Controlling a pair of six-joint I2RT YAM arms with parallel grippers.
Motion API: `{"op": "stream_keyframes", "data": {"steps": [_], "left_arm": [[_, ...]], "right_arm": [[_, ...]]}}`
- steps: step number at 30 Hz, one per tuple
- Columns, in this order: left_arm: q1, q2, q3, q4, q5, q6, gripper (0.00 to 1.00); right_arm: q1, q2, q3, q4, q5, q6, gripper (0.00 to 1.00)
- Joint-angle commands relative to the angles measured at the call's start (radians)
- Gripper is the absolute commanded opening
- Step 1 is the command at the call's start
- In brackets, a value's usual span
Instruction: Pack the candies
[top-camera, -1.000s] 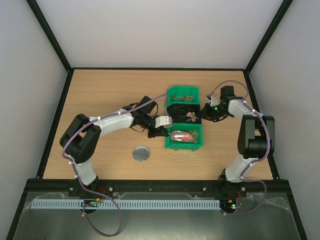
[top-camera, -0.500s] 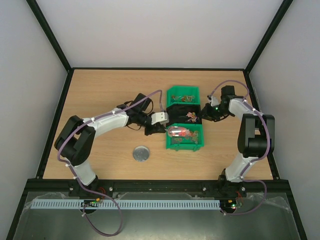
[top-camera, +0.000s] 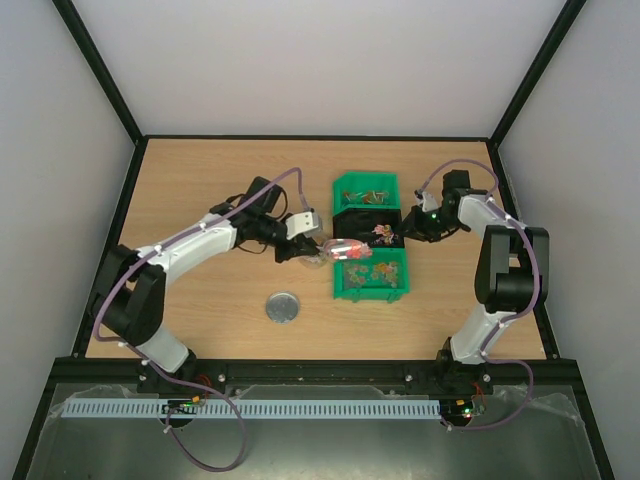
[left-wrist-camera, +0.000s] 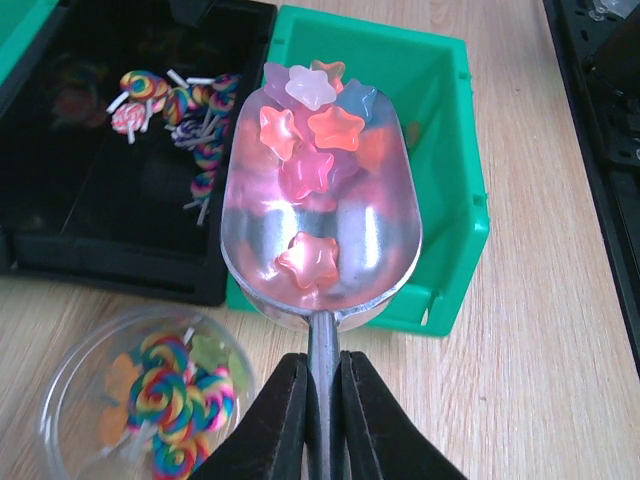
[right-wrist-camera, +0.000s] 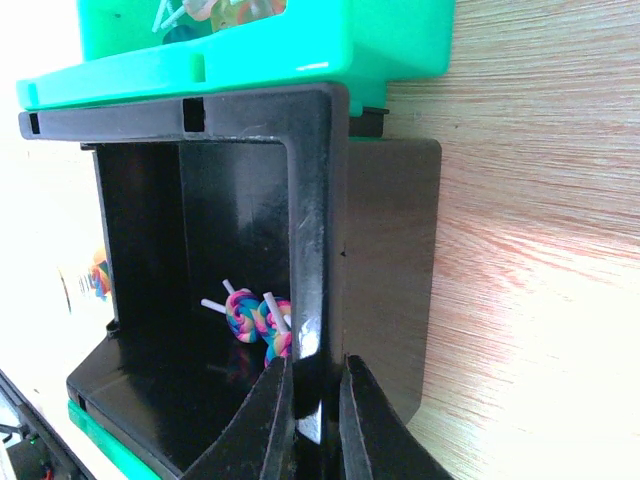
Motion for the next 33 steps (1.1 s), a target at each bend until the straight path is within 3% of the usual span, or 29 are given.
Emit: {"op": "stream_keyframes", "data": {"steps": [1, 15, 33], "left_arm": [[0.055, -0.072, -0.019, -0.1, 0.033, 0.049, 0.02], [0.283, -0.207, -0.055, -0.398, -0.053, 0.238, 0.02], [0.273, -0.142, 0.011, -0.444, -0.223, 0.175, 0.02]], "right_arm": [[-0.009, 0.044, 0.015, -0.062, 0.046, -0.034, 0.02], [-0.01, 0.052, 0.022, -0.071, 0.041, -0.035, 0.01], [-0.01, 0.052, 0.02, -0.073, 0.03, -0.032, 0.01]]}}
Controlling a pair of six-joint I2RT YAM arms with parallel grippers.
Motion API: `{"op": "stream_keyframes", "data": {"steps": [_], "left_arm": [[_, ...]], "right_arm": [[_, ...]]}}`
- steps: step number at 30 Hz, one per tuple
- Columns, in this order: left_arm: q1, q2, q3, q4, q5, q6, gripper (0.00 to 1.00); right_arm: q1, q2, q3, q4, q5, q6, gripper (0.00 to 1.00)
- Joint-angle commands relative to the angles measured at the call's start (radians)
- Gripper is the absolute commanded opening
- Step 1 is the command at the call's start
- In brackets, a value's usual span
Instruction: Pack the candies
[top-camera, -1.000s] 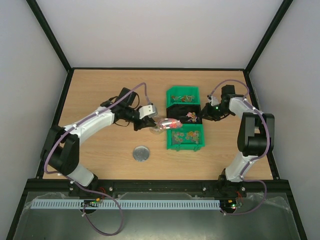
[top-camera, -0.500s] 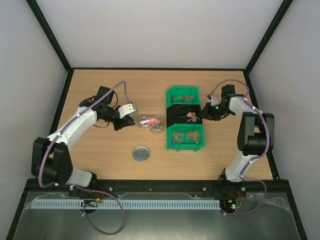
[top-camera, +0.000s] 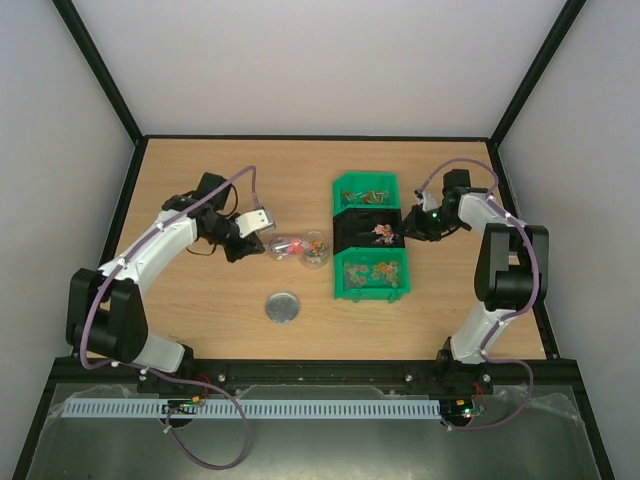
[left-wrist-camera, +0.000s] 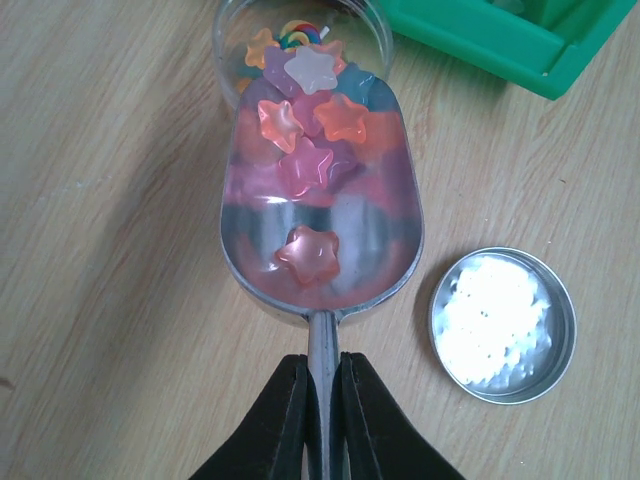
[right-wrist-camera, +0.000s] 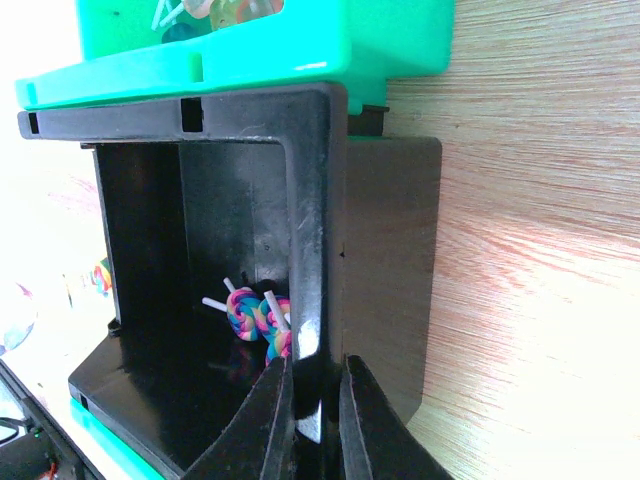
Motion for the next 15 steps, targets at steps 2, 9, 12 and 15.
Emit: {"op": "stream_keyframes", "data": {"steps": [2, 9, 12, 15], "left_arm": [[-0.017, 0.018, 0.056, -0.049, -0.042, -0.007, 0.02], [-0.037, 0.022, 0.091, -0.078, -0.065, 0.004, 0.02], [-0.052, 0.027, 0.104, -0.086, -0.091, 0.006, 0.02], [-0.064, 0.036, 0.119, -0.1, -0.111, 0.002, 0.02]], "right_arm": [[-0.005, 0.032, -0.004, -0.043, 0.037, -0.012, 0.01], [-0.005, 0.033, -0.006, -0.04, 0.032, -0.012, 0.01], [-0.005, 0.038, -0.006, -0.038, 0.028, -0.014, 0.01], [-0.005, 0.04, -0.006, -0.038, 0.025, -0.014, 0.01]]}}
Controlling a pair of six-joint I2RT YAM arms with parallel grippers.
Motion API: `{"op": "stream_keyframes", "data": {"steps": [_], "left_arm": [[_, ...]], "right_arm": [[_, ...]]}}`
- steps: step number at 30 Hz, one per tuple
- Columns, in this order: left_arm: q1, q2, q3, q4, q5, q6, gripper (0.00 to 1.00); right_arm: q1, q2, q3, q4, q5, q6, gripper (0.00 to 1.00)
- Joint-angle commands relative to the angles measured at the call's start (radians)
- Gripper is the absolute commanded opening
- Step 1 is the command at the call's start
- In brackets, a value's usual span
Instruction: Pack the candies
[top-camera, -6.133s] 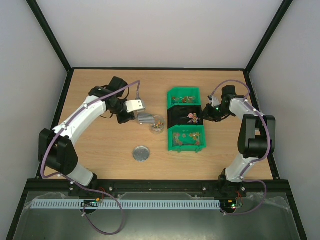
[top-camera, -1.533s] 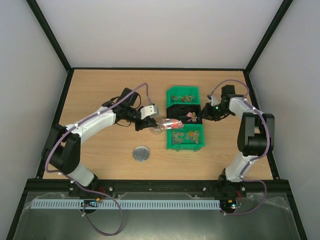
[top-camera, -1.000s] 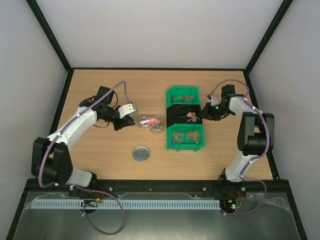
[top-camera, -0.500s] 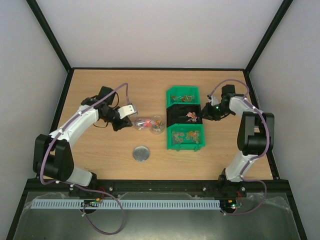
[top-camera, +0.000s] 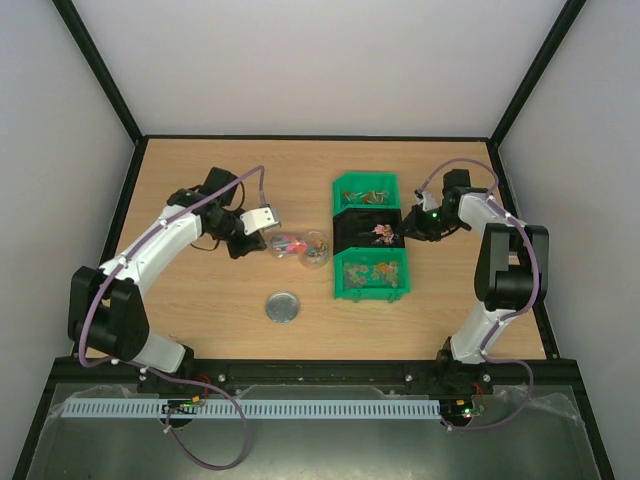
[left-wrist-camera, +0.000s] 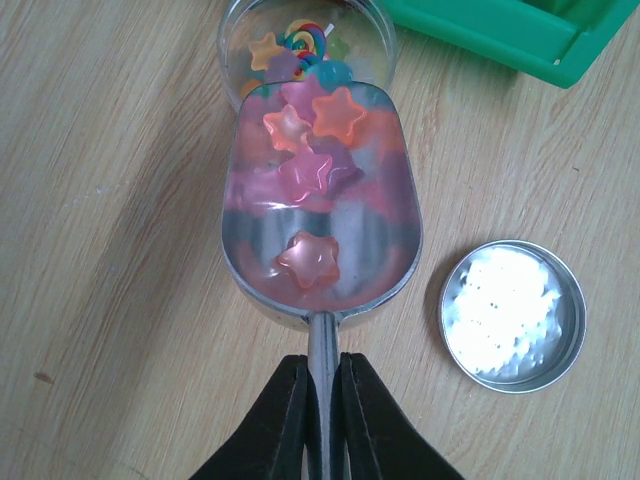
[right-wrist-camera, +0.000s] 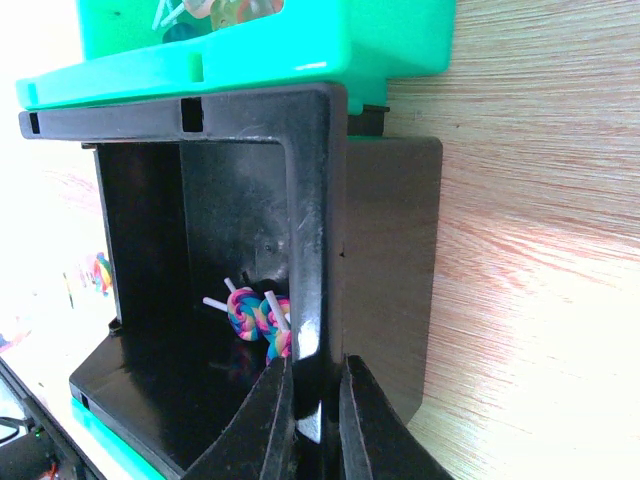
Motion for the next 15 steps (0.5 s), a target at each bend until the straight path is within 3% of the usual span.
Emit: {"op": "stream_keyframes", "data": {"steps": [1, 15], "left_arm": [[-0.019, 0.024, 0.045, -0.049, -0.03, 0.003, 0.02], [-0.081, 0.038, 0.118, -0.108, -0.125, 0.007, 0.02]], "right_arm": [[-0.005, 0.04, -0.004, -0.038, 0.027, -0.015, 0.02], [-0.005, 0.037, -0.002, -0.043, 0.022, -0.033, 0.01]]}}
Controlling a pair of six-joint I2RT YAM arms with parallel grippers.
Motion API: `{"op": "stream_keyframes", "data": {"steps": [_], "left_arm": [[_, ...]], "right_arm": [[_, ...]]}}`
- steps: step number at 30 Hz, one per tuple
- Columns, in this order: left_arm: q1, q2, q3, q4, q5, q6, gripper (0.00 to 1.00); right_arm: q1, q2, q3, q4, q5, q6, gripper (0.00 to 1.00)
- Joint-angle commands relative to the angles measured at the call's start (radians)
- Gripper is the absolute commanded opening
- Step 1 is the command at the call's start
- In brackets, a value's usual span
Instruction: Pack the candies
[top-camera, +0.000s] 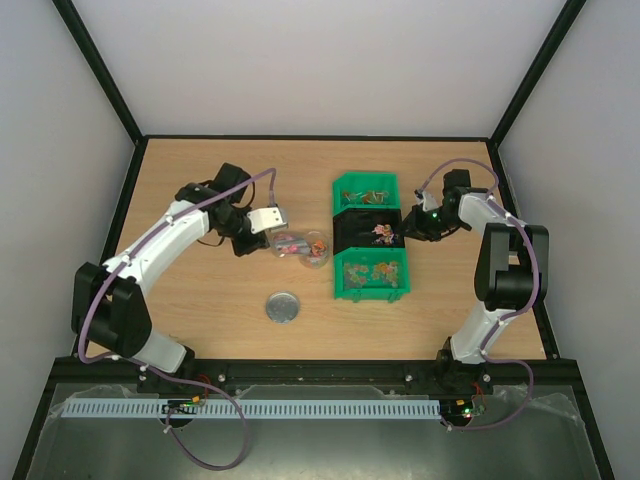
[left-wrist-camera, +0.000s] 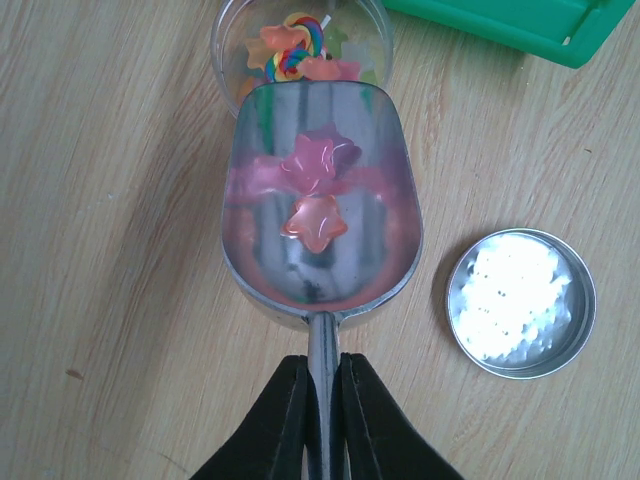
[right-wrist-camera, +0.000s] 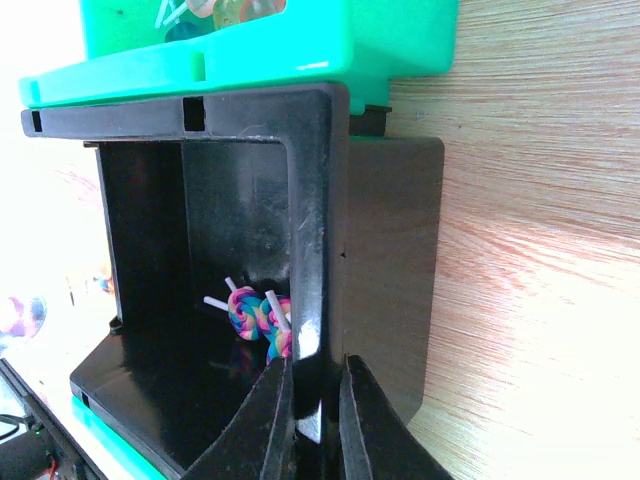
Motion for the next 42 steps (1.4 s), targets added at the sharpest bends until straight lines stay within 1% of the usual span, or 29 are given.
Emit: {"op": "stream_keyframes", "data": {"steps": [1, 7, 10, 22, 26, 28, 31, 37, 42], "left_arm": [[-0.02, 0.012, 0.046, -0.054, -0.037, 0.006, 0.02], [-0.047, 0.013, 0.066, -0.073, -0.07, 0.006, 0.02], [-0.058, 0.017, 0.078, -0.081, -0.092, 0.006, 0.02], [-0.085, 0.041, 0.142, -0.114, -0.146, -0.012, 0.02], [-0.085, 0.04, 0.163, -0.124, -0.144, -0.014, 0.02], [-0.085, 0.038, 0.176, -0.13, -0.125, -0.021, 0.02], [-0.084, 0.039, 0.19, -0.132, -0.094, -0.036, 0.02], [-0.073, 0.027, 0.188, -0.077, -0.046, -0.082, 0.02], [-0.018, 0.036, 0.203, -0.016, -0.005, -0.167, 0.02]], "right_arm": [[-0.004, 0.034, -0.003, -0.042, 0.027, -0.025, 0.01], [-0.004, 0.035, -0.003, -0.041, 0.023, -0.025, 0.02], [-0.004, 0.033, -0.004, -0.041, 0.021, -0.028, 0.03], [-0.004, 0.018, -0.006, -0.05, 0.034, -0.036, 0.16], [-0.004, 0.013, -0.004, -0.06, 0.04, -0.044, 0.21], [-0.004, 0.013, -0.001, -0.067, 0.041, -0.05, 0.24], [-0.005, 0.016, 0.013, -0.09, 0.052, -0.062, 0.33], [-0.01, 0.008, 0.04, -0.116, 0.059, -0.082, 0.49], [-0.014, 0.004, 0.068, -0.149, 0.056, -0.1, 0.6]]}}
